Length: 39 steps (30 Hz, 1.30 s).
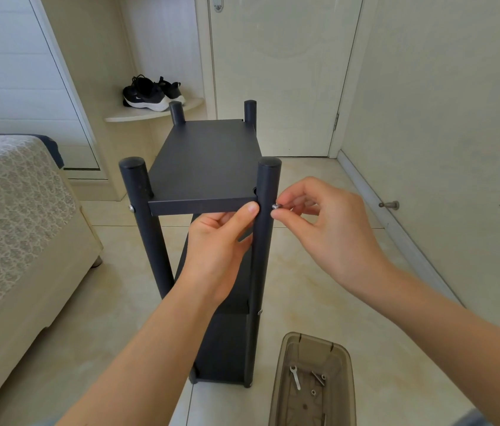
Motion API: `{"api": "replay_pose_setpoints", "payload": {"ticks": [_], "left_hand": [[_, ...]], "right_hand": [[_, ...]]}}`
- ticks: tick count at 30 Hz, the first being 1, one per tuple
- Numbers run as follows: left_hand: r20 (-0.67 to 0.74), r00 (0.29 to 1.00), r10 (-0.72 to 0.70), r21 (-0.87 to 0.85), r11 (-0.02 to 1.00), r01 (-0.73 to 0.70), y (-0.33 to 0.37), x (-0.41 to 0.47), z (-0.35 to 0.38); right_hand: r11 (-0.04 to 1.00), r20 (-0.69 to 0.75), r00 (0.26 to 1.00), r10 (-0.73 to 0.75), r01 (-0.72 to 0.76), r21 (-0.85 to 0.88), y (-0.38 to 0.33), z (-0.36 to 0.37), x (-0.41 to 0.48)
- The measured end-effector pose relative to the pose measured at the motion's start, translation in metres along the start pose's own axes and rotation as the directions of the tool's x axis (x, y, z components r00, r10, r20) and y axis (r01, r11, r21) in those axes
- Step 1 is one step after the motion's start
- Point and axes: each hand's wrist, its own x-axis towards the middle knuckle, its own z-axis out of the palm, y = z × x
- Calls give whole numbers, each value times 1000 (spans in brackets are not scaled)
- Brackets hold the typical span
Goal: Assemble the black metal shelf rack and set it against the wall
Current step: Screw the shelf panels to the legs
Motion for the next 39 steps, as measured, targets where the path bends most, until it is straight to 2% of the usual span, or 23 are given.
{"api": "replay_pose_setpoints", "payload": {"ticks": [8,15,25,36,39], "left_hand": [[-31,999,6,23,1000,-5,-1,-3,3],[-30,1000,-3,37,999,4,2,-3,4],[-70,998,-6,23,1000,8,-1,-3,4],[-55,998,0,21,1000,2,1,-7,0],[-44,999,-6,26,1000,7,2,-8,1]], "right_hand": [[991,-22,997,-78,75,-109,-1,0,-4],[999,-47,999,26,-24,39,1,-1,-2],[995,-45,998,-48,44,-95,-1,4,-4],[999,-34,999,-31,31,-9,-1,-1,-5],[999,-39,998,-41,40,-32,-1,-2,-5]]}}
